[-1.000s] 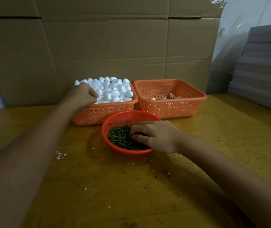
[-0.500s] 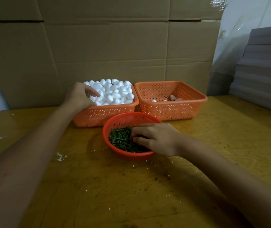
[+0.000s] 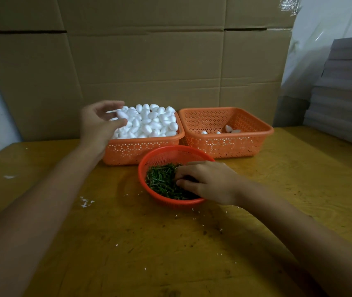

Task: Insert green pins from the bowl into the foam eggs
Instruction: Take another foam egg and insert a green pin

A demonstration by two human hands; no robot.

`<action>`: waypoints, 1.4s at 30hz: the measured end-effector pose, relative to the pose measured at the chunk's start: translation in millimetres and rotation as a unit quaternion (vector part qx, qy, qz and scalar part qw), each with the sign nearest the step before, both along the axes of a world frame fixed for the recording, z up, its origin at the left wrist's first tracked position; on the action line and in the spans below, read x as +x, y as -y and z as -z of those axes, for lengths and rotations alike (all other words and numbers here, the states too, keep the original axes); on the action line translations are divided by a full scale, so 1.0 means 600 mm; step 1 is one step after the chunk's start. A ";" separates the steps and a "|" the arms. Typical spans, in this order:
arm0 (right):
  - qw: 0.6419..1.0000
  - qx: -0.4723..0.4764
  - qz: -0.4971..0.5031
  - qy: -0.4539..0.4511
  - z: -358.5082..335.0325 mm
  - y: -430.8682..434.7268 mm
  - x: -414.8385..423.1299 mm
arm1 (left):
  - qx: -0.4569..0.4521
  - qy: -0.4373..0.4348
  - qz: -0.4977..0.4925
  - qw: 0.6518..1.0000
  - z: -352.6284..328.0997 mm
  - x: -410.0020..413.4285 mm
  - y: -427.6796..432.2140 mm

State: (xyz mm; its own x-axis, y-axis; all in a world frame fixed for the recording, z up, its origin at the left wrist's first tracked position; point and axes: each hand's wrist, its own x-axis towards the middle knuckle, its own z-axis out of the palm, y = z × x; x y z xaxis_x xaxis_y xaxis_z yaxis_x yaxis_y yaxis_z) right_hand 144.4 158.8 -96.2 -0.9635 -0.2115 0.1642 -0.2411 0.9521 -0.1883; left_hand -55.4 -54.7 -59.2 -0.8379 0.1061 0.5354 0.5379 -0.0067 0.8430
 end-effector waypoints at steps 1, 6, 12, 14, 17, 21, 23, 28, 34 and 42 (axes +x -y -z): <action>1.000 -0.008 -0.005 -0.011 -0.001 0.001 0.002 | 0.013 0.003 0.011 1.000 0.005 0.011 0.001; 0.998 -0.037 -0.021 -0.056 -0.005 0.004 0.007 | 0.086 0.059 0.113 0.988 0.028 0.074 0.015; 0.994 -0.056 -0.017 -0.097 -0.004 0.005 0.009 | 0.124 0.096 0.195 0.968 0.030 0.152 0.035; 0.990 -0.072 -0.007 -0.123 -0.002 0.006 0.009 | 0.111 0.095 0.217 0.965 0.039 0.174 0.034; 0.981 -0.125 -0.007 -0.149 -0.003 0.008 0.008 | 0.055 0.051 0.184 0.980 0.055 0.198 0.028; 0.970 -0.183 -0.007 -0.161 -0.005 0.006 0.009 | 0.005 -0.007 0.172 0.985 0.070 0.206 0.021; 0.967 -0.200 -0.010 -0.160 -0.001 0.008 0.008 | -0.010 -0.020 0.175 0.984 0.075 0.207 0.018; 0.958 -0.230 -0.019 -0.171 0.006 0.016 0.006 | -0.057 -0.056 0.185 0.979 0.079 0.215 0.013; 0.959 -0.219 -0.030 -0.180 0.014 0.032 0.007 | -0.056 -0.058 0.183 0.980 0.085 0.227 0.004; 0.964 -0.195 -0.037 -0.175 0.016 0.032 0.005 | -0.033 -0.068 0.202 0.976 0.090 0.223 0.004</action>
State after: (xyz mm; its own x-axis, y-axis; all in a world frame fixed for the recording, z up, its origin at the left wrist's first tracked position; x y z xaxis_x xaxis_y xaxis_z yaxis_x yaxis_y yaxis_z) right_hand 147.6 139.9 -105.6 -0.8189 -0.1342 0.5581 -0.4197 0.8033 -0.4226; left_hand 78.5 -57.4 -113.1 -0.6423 0.4513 0.6195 0.6089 -0.1906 0.7700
